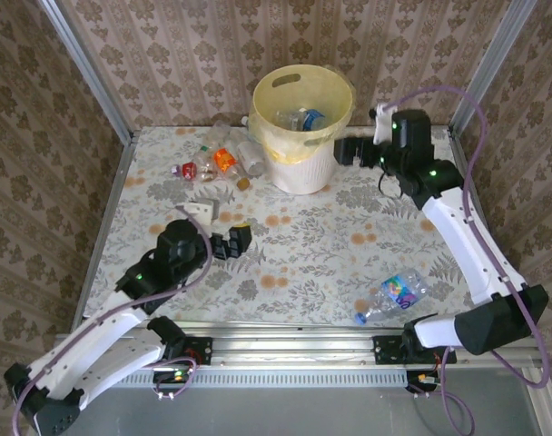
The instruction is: Throw the plastic bottles in the bin
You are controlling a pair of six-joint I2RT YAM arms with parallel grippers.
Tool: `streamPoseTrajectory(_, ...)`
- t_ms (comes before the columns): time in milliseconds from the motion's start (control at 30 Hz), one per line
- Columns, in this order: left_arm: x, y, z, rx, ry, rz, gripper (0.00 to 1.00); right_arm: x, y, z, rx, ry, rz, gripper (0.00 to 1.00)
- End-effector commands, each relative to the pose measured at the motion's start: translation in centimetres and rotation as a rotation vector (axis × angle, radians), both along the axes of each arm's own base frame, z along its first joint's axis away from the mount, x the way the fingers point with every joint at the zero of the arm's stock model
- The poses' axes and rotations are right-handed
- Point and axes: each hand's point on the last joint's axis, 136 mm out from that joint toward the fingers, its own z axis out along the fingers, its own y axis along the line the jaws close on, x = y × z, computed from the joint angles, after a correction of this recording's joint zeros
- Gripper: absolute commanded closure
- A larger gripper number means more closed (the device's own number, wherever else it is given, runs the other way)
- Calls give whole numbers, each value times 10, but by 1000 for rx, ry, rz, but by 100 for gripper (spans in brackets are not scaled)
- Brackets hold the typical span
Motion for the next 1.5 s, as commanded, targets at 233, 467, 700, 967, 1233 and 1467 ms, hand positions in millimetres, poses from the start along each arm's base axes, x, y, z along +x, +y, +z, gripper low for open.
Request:
streamPoseTrajectory(233,-10,-78,-3,-87,37,-184,0,-42,-14,-88,94,390,-64,0)
streamPoseTrajectory(467,-51,-110,-24,-52,48,-412,0,-115,-10,-120,148,549,-47,0)
streamPoseTrajectory(700,-71,-137,-48,25,112,-522,0,-176,5,-151,2,701,5,0)
streamPoseTrajectory(967,-65,-118,-35,-33,51,-445,0,-225,-18,-193,-362,812,-87,0)
streamPoseTrajectory(1233,-62,-67,-9,-94,-23,-334,0,-258,-19,-214,-450,894,-100,0)
streamPoseTrajectory(1467,-68,-39,5,-95,-64,-298,0,-272,-17,-235,-508,942,-93,0)
